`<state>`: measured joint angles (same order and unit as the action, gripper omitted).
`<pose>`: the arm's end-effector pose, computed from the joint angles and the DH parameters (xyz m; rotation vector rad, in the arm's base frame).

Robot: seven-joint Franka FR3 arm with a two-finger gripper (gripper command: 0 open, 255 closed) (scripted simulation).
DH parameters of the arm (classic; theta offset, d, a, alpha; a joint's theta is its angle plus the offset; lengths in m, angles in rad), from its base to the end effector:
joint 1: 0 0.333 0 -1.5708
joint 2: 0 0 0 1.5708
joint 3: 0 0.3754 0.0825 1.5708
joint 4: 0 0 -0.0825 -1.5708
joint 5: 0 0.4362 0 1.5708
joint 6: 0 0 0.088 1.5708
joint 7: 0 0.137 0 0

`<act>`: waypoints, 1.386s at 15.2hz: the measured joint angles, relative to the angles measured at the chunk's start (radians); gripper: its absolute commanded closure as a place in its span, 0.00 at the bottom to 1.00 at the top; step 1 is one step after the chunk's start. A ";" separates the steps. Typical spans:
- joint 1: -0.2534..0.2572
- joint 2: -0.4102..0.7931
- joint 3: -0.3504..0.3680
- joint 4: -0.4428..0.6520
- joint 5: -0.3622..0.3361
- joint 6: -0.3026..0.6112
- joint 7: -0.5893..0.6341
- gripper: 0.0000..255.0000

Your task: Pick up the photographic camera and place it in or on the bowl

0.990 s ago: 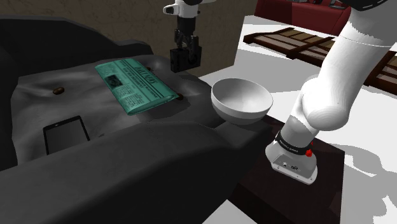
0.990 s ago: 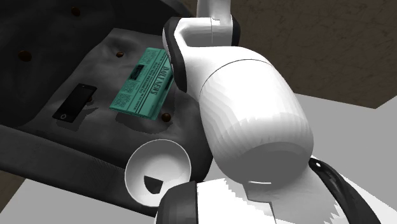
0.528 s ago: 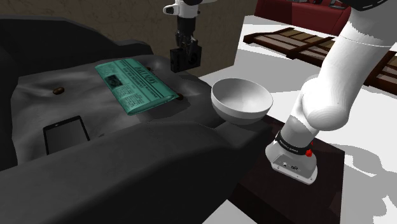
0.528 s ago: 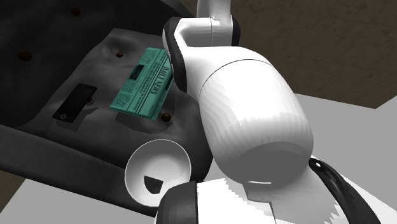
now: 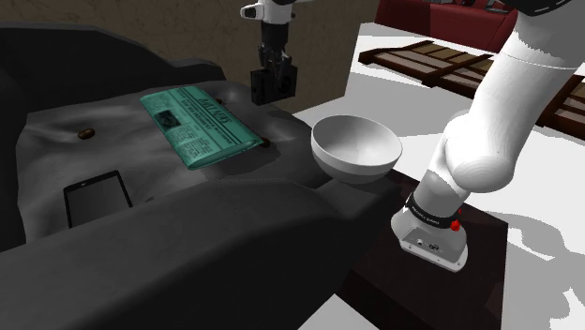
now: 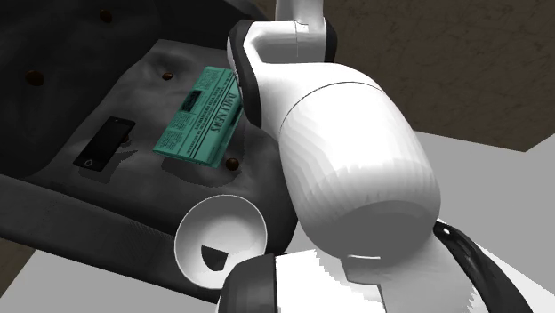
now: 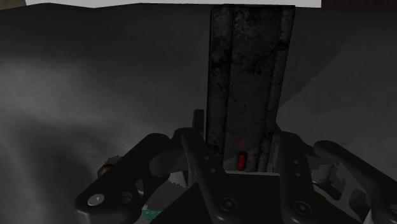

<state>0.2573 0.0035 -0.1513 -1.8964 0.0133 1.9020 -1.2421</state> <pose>0.6080 0.0661 0.5084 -2.4517 -1.9499 -0.0130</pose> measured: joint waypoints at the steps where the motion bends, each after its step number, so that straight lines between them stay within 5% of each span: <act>1: 0.001 -0.001 0.001 0.009 0.000 -0.009 0.002 1.00; 21: -0.001 0.009 -0.001 0.292 0.001 -0.283 0.002 1.00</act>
<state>0.2565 0.0128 -0.1520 -1.6040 0.0139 1.6192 -1.2399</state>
